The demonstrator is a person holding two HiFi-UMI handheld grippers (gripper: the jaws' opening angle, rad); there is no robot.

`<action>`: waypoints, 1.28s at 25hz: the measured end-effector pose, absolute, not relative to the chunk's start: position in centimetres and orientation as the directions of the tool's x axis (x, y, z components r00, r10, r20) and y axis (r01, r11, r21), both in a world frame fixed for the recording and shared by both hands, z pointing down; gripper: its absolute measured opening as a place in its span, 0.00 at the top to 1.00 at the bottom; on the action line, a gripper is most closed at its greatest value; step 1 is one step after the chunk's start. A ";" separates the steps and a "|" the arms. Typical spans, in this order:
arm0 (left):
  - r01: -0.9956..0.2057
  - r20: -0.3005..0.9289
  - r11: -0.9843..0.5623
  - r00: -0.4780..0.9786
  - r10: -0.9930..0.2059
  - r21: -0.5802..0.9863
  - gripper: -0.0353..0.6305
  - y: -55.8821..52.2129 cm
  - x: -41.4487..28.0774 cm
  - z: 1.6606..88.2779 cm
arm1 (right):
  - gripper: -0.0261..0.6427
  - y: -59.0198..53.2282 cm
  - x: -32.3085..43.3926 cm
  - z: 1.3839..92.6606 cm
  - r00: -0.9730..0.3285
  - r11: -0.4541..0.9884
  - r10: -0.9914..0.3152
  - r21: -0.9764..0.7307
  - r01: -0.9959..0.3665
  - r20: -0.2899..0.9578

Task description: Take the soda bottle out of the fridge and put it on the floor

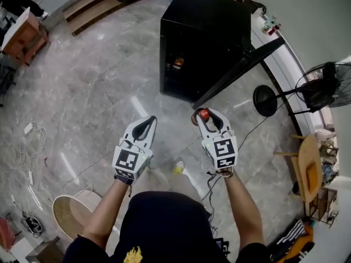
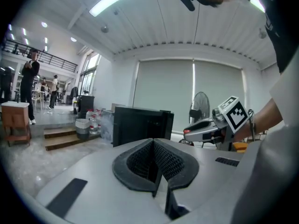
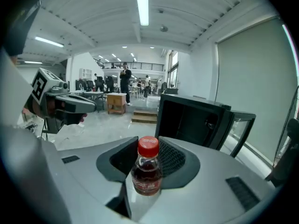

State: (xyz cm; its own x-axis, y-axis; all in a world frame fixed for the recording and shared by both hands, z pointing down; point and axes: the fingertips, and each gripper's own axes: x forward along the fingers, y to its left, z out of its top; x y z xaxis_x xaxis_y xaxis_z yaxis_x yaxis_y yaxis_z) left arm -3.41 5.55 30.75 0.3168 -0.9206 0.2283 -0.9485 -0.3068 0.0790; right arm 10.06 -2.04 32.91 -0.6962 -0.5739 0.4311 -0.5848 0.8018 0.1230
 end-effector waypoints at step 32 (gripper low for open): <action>-0.923 0.252 -0.355 0.383 -0.889 0.149 0.92 3.6 -13.1 47.8 | 0.77 -0.1 -0.1 54.2 -0.568 0.813 -0.477 0.092 -0.575 0.670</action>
State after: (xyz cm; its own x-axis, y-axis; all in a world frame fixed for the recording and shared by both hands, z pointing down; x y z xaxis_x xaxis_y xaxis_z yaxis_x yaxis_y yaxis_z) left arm -13.09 3.58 47.80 0.3828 -0.8887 0.2524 -0.9228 -0.3553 0.1488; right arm -0.13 -0.10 54.23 -0.5682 -0.4774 0.6702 -0.5745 0.8133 0.0922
